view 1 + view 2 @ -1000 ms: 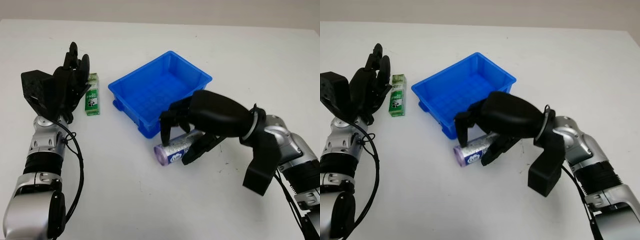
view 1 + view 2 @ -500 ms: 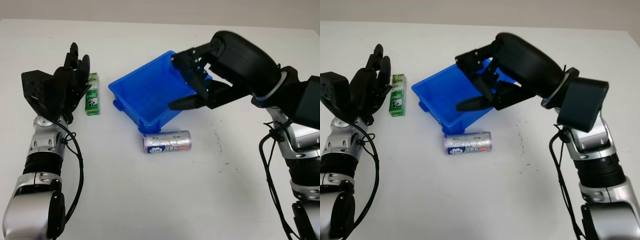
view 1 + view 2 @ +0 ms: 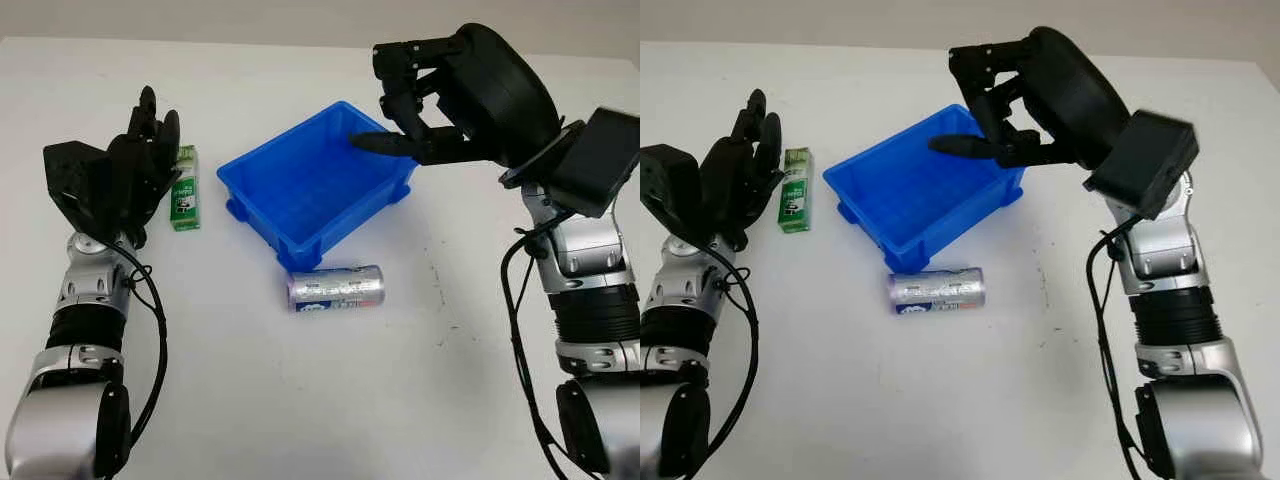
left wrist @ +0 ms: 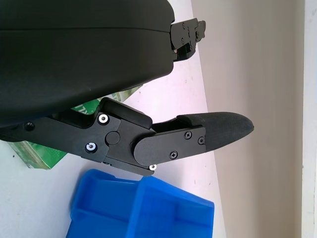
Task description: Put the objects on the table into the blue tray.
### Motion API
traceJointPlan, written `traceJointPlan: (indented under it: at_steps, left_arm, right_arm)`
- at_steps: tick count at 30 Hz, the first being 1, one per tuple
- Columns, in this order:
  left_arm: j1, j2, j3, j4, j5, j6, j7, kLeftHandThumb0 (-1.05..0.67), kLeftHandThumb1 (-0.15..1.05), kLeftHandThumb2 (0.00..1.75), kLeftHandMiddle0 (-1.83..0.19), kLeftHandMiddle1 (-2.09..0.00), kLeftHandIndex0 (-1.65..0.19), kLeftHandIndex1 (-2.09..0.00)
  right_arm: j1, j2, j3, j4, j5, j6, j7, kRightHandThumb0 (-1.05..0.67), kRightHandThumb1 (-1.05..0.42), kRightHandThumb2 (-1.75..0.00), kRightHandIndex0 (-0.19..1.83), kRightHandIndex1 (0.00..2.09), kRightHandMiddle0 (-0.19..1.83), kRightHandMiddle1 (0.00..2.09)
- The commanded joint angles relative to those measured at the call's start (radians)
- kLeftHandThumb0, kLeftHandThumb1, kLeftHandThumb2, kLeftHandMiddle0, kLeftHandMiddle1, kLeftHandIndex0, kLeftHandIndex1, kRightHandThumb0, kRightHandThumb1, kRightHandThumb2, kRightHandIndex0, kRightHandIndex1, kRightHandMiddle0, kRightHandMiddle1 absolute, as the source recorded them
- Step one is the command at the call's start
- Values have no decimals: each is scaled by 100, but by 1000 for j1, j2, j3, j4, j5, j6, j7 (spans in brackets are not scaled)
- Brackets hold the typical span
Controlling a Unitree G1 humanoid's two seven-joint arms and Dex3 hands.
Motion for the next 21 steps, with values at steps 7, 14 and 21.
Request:
traceJointPlan:
  at_steps: [7, 14, 21]
  left_arm:
    - [2, 12, 1, -5, 1, -8, -5, -77, 105, 61, 19, 0, 19, 0]
    - [-12, 12, 1, 12, 1, -4, -8, -77, 105, 62, 19, 0, 19, 0]
    - [-21, 15, -3, 14, 4, -3, -10, -76, 105, 61, 19, 0, 19, 0]
  right_arm:
    - [51, -280, 2, -446, -178, 291, 272, -74, -80, -6, 39, 24, 48, 6]
    - [70, -360, -10, -579, -145, 435, 405, -74, -80, -5, 42, 14, 38, 4]
    - [52, -399, 25, -608, -135, 414, 468, -78, -81, -6, 42, 11, 35, 4]
